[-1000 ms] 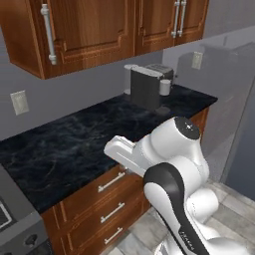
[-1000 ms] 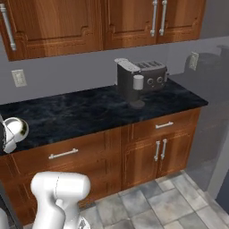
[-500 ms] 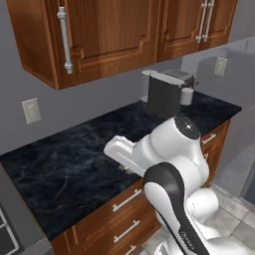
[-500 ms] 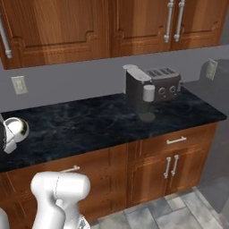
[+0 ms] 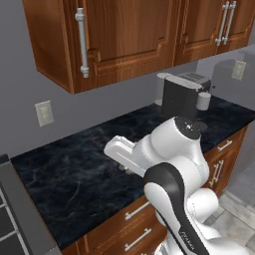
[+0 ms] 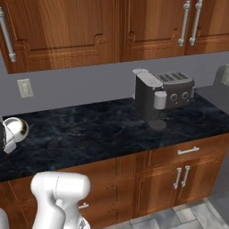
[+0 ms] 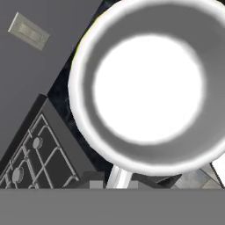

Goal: Clear the mugs and bowl far away from the sink.

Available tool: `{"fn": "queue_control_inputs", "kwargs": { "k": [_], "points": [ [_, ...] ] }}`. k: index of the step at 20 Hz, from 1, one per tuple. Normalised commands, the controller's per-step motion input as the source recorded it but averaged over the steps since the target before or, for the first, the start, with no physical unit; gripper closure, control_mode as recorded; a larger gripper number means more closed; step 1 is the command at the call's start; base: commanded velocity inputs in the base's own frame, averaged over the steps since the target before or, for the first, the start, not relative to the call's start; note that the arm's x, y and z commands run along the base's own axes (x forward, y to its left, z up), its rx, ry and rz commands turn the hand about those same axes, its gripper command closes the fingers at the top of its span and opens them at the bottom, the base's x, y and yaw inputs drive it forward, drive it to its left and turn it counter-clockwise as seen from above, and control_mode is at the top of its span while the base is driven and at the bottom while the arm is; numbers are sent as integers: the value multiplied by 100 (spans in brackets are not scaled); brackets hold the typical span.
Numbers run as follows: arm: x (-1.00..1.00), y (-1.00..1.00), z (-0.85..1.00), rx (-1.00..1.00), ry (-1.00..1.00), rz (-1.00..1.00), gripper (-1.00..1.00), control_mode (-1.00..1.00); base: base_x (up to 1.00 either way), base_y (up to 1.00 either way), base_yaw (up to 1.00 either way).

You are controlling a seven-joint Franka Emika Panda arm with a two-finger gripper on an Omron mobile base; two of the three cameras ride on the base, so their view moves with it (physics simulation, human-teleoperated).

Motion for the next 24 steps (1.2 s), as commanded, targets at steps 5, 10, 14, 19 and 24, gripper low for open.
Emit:
{"fn": "queue_control_inputs", "kwargs": {
  "k": [5, 10, 14, 19, 24],
  "points": [
    [0, 0, 0, 0, 0, 0, 100, 100, 42, 0, 9],
    [0, 0, 0, 0, 0, 0, 100, 100, 16, 0, 2],
    [0, 0, 0, 0, 0, 0, 100, 100, 1, 0, 0],
    [0, 0, 0, 0, 0, 0, 100, 100, 0, 0, 0],
    [0, 0, 0, 0, 0, 0, 100, 100, 0, 0, 0]
  ]
}}
